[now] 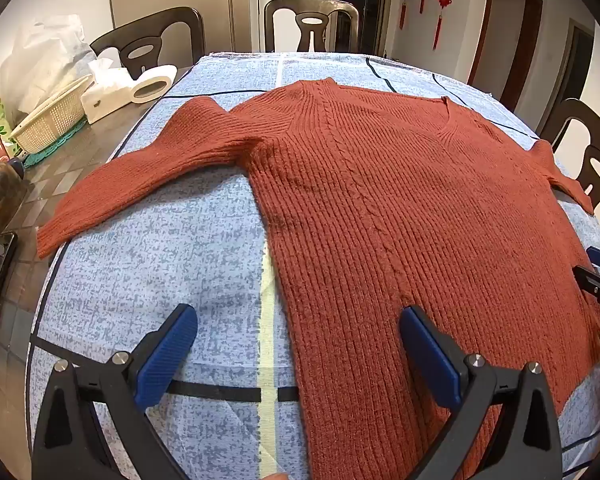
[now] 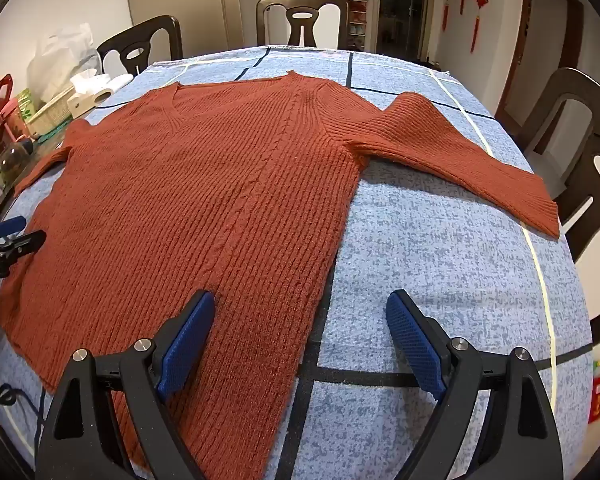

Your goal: Fold small clothes

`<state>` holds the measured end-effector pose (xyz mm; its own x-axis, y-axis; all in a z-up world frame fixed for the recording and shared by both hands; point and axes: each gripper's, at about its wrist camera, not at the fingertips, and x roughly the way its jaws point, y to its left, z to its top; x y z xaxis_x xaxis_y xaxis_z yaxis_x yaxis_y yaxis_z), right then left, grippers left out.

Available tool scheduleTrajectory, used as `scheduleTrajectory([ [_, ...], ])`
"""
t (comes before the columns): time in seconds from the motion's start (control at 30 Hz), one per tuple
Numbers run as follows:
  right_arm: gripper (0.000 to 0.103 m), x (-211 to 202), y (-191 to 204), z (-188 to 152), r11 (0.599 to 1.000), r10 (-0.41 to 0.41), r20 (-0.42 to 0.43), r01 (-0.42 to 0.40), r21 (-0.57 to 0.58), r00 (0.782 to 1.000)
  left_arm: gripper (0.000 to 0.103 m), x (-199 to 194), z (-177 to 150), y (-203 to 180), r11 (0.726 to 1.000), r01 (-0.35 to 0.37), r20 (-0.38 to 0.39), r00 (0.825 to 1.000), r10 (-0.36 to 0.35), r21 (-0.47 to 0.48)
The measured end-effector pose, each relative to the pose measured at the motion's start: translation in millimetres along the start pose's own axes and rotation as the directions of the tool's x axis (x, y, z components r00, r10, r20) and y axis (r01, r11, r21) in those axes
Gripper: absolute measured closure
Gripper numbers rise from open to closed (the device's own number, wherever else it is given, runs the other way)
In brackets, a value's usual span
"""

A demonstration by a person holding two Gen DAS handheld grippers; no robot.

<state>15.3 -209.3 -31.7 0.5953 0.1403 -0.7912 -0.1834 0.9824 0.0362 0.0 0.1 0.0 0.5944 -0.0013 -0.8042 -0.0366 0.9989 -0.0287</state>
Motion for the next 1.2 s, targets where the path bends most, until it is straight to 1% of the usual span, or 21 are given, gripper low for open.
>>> scheduleTrajectory([
  [1.2, 0.013, 3.3, 2.1, 0.1, 1.000, -0.003, 0.001, 0.003, -0.002, 1.000, 0.000, -0.1, 0.1, 0.1, 1.000, -0.005, 0.001, 1.000, 0.005, 0.003],
])
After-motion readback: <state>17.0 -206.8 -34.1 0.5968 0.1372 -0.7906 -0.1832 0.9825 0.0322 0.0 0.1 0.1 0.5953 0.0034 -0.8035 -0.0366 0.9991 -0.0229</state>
